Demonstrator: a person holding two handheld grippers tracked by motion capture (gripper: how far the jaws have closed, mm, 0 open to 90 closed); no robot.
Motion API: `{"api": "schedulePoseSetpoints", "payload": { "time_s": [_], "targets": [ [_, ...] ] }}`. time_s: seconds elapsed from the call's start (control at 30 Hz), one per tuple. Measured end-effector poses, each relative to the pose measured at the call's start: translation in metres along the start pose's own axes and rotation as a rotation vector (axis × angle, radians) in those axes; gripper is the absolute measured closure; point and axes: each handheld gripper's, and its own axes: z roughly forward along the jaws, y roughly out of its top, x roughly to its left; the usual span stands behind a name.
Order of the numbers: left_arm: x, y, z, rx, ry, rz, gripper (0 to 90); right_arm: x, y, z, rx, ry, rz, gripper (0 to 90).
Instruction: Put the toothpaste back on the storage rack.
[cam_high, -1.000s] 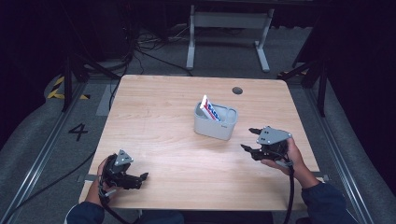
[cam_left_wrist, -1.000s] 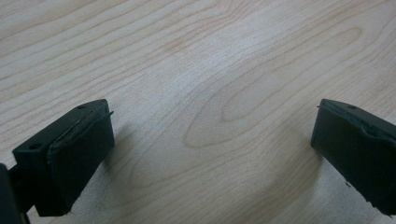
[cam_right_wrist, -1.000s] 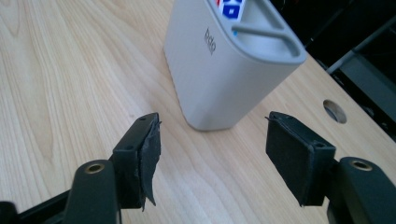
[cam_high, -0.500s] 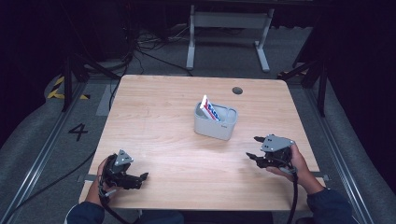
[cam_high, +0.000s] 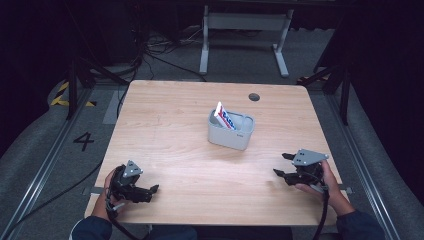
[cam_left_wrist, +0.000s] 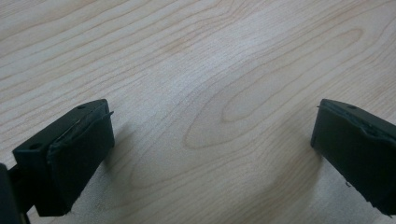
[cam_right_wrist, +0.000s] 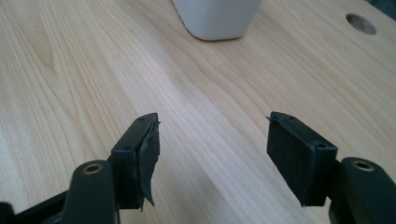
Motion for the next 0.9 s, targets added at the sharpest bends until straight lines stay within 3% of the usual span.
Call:
{"api": "schedulePoseSetpoints", "payload": {
  "time_s": [0.5,0.73,0.83,0.9],
  "targets": [
    [0.001,0.002,0.002,0.001,-0.002,0.007,0.0,-0.013,-0.046,-0.015,0.016,0.002,0.189,34.2],
    [0.002,0.005,0.003,0.006,-0.001,0.022,0.0,-0.015,-0.068,-0.022,0.035,-0.008,0.288,28.9],
    [0.001,0.005,0.004,0.008,-0.011,0.002,0.0,-0.016,-0.070,-0.025,0.040,-0.024,0.295,27.6],
    [0.003,0.006,0.005,0.001,-0.004,0.020,0.0,-0.016,-0.071,-0.026,0.042,-0.028,0.299,26.8]
  ]
}}
